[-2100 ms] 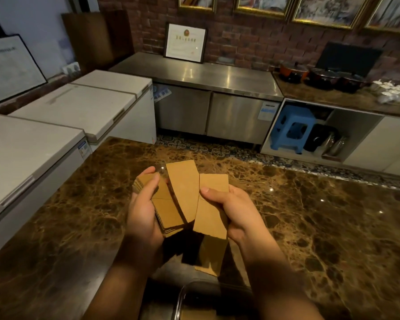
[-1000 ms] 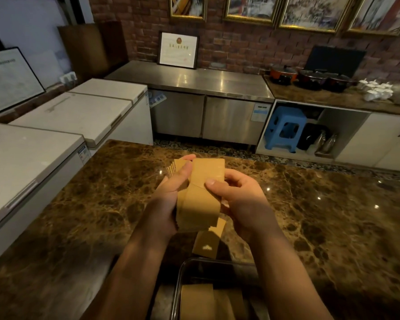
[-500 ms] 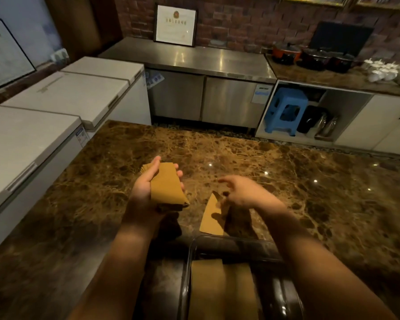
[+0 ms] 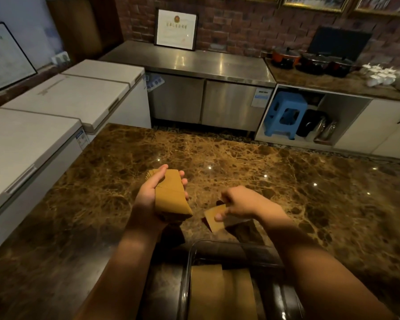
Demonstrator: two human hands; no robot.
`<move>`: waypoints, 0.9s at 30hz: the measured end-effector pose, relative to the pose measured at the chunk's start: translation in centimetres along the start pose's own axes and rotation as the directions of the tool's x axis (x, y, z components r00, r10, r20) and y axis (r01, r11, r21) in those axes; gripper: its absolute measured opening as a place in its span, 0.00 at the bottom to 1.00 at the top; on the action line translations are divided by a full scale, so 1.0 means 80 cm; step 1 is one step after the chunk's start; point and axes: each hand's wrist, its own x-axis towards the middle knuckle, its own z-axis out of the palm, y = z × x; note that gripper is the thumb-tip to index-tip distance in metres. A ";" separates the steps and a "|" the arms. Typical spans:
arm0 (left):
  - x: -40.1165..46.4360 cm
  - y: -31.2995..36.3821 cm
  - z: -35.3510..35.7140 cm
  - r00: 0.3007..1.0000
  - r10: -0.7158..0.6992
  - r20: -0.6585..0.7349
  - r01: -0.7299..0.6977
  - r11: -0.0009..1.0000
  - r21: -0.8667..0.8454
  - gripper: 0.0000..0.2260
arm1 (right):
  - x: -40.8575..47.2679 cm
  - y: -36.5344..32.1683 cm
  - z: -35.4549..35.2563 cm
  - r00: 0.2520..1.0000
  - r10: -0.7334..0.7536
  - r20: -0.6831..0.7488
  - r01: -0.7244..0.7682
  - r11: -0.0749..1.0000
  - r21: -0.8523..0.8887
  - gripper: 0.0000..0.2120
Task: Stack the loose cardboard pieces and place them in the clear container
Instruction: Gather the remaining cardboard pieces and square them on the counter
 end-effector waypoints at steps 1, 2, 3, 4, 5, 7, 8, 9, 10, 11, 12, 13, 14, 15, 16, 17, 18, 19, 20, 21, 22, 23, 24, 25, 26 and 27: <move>-0.001 0.000 0.001 1.000 0.002 0.009 -0.002 1.000 0.015 0.17 | -0.008 0.003 -0.010 0.998 0.042 -0.048 -0.034 0.987 0.156 0.20; -0.002 0.000 0.001 1.000 0.000 0.019 0.000 1.000 0.028 0.18 | -0.017 0.004 -0.019 0.991 0.092 -0.098 -0.057 0.948 0.314 0.17; -0.003 0.000 0.006 0.999 -0.006 0.039 0.004 0.999 0.040 0.16 | -0.029 0.005 -0.029 0.979 0.144 -0.145 -0.060 0.878 0.474 0.14; -0.004 0.001 0.011 0.998 -0.011 0.061 0.009 0.999 0.041 0.14 | -0.043 0.005 -0.036 0.966 0.197 -0.169 -0.045 0.769 0.637 0.09; -0.006 0.000 0.018 0.997 -0.017 0.080 0.014 0.999 0.035 0.13 | -0.059 0.004 -0.042 0.959 0.232 -0.163 -0.017 0.621 0.784 0.04; -0.007 -0.002 0.031 0.994 -0.003 0.106 0.004 1.000 -0.002 0.18 | -0.088 -0.003 -0.051 0.961 0.235 -0.144 0.065 0.315 0.947 0.05; -0.009 -0.003 0.039 0.992 0.003 0.125 -0.003 1.000 -0.002 0.21 | -0.100 -0.008 -0.054 0.962 0.235 -0.140 0.094 0.197 0.976 0.06; -0.012 -0.005 0.047 0.988 0.004 0.152 -0.006 1.000 0.011 0.22 | -0.111 -0.016 -0.057 0.959 0.240 -0.150 0.127 0.109 0.986 0.07; -0.014 -0.008 0.054 0.983 -0.001 0.185 -0.003 1.000 0.024 0.23 | -0.121 -0.022 -0.060 0.952 0.248 -0.179 0.174 0.044 0.984 0.08; -0.017 -0.011 0.061 0.977 -0.016 0.211 0.009 0.999 0.032 0.23 | -0.128 -0.030 -0.062 0.942 0.251 -0.222 0.231 -0.003 0.973 0.09; -0.020 -0.015 0.069 0.974 -0.034 0.226 0.025 0.999 0.042 0.23 | -0.136 -0.036 -0.066 0.924 0.257 -0.283 0.298 -0.017 0.955 0.10; -0.024 -0.019 0.075 0.973 -0.048 0.225 0.037 0.998 0.054 0.23 | -0.145 -0.043 -0.071 0.899 0.259 -0.355 0.365 0.010 0.931 0.12; -0.026 -0.022 0.082 0.975 -0.065 0.215 0.050 0.996 0.077 0.21 | -0.155 -0.048 -0.076 0.864 0.265 -0.429 0.429 0.060 0.901 0.12; -0.029 -0.026 0.088 0.975 -0.082 0.205 0.059 0.992 0.112 0.18 | -0.166 -0.051 -0.080 0.819 0.272 -0.506 0.492 0.121 0.862 0.12; -0.031 -0.030 0.093 0.976 -0.091 0.197 0.062 0.987 0.150 0.13 | -0.176 -0.052 -0.082 0.766 0.258 -0.589 0.560 0.182 0.808 0.11; -0.033 -0.035 0.096 0.978 -0.092 0.187 0.058 0.982 0.179 0.10 | -0.187 -0.053 -0.082 0.714 0.218 -0.665 0.628 0.221 0.746 0.10; -0.034 -0.039 0.098 0.980 -0.090 0.179 0.054 0.979 0.195 0.10 | -0.196 -0.052 -0.079 0.675 0.168 -0.719 0.682 0.228 0.694 0.09; -0.035 -0.041 0.100 0.982 -0.084 0.168 0.051 0.980 0.192 0.12 | -0.202 -0.052 -0.073 0.663 0.123 -0.738 0.709 0.213 0.672 0.08; -0.036 -0.044 0.102 0.984 -0.082 0.157 0.050 0.979 0.196 0.17 | -0.206 -0.051 -0.066 0.672 0.090 -0.736 0.713 0.194 0.674 0.08; -0.036 -0.047 0.105 0.984 -0.092 0.154 0.057 0.974 0.217 0.20 | -0.208 -0.050 -0.059 0.689 0.067 -0.722 0.703 0.182 0.688 0.08; -0.037 -0.051 0.109 0.980 -0.108 0.166 0.065 0.967 0.247 0.21 | -0.208 -0.048 -0.052 0.707 0.062 -0.704 0.686 0.184 0.704 0.08; -0.038 -0.056 0.113 0.975 -0.126 0.182 0.075 0.961 0.267 0.20 | -0.207 -0.048 -0.047 0.725 0.073 -0.685 0.662 0.201 0.722 0.08; -0.039 -0.061 0.118 0.967 -0.145 0.209 0.087 0.961 0.264 0.19 | -0.206 -0.046 -0.043 0.739 0.091 -0.667 0.637 0.227 0.737 0.08; -0.039 -0.065 0.123 0.956 -0.168 0.239 0.107 0.962 0.250 0.18 | -0.204 -0.044 -0.040 0.748 0.111 -0.654 0.617 0.248 0.747 0.08; -0.037 -0.069 0.128 0.942 -0.191 0.276 0.127 0.964 0.233 0.17 | -0.201 -0.040 -0.038 0.752 0.126 -0.648 0.606 0.257 0.753 0.10; -0.036 -0.073 0.135 0.925 -0.207 0.317 0.143 0.966 0.215 0.16 | -0.200 -0.032 -0.037 0.758 0.136 -0.638 0.596 0.254 0.762 0.12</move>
